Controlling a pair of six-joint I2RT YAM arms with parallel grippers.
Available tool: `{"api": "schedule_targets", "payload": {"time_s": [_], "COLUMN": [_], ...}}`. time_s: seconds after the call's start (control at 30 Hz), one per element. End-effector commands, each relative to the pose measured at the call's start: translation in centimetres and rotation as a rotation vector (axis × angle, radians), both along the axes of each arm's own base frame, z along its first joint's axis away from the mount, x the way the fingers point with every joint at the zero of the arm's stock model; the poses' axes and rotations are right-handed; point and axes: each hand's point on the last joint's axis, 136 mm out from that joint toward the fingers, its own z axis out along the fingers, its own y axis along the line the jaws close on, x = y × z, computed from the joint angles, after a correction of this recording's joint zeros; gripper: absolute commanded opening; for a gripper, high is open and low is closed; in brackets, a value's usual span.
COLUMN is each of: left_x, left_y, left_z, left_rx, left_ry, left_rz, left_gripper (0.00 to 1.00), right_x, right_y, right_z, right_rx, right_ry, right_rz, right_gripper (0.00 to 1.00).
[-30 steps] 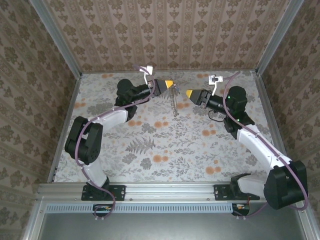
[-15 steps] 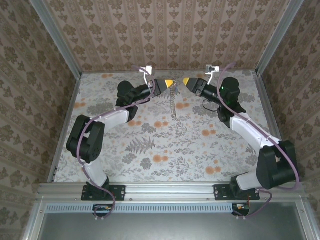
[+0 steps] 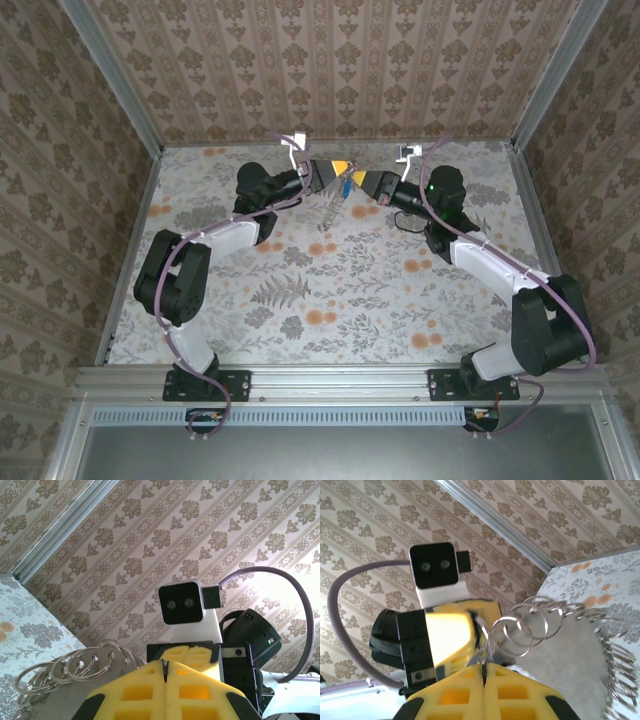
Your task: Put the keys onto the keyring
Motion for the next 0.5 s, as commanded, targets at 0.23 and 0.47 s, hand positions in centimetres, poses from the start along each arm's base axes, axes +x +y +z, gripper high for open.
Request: {"api": "schedule_targets", "payload": {"time_s": [0.23, 0.47], "left_x": [-0.5, -0.8], "left_y": [-0.1, -0.1], "left_z": [1.9, 2.1], "left_rx": [-0.047, -0.05], "left_ry": [-0.071, -0.074], "left_rz": [-0.004, -0.009], "left_gripper": [0.0, 0.0], "right_x": [-1.0, -0.3], "right_y": [0.0, -0.9], "right_z": [2.4, 2.7], "right_rx": [0.011, 0.011], "right_ry": [-0.076, -0.091], "right_rz": [-0.002, -0.059], "right_gripper": [0.12, 0.11]}}
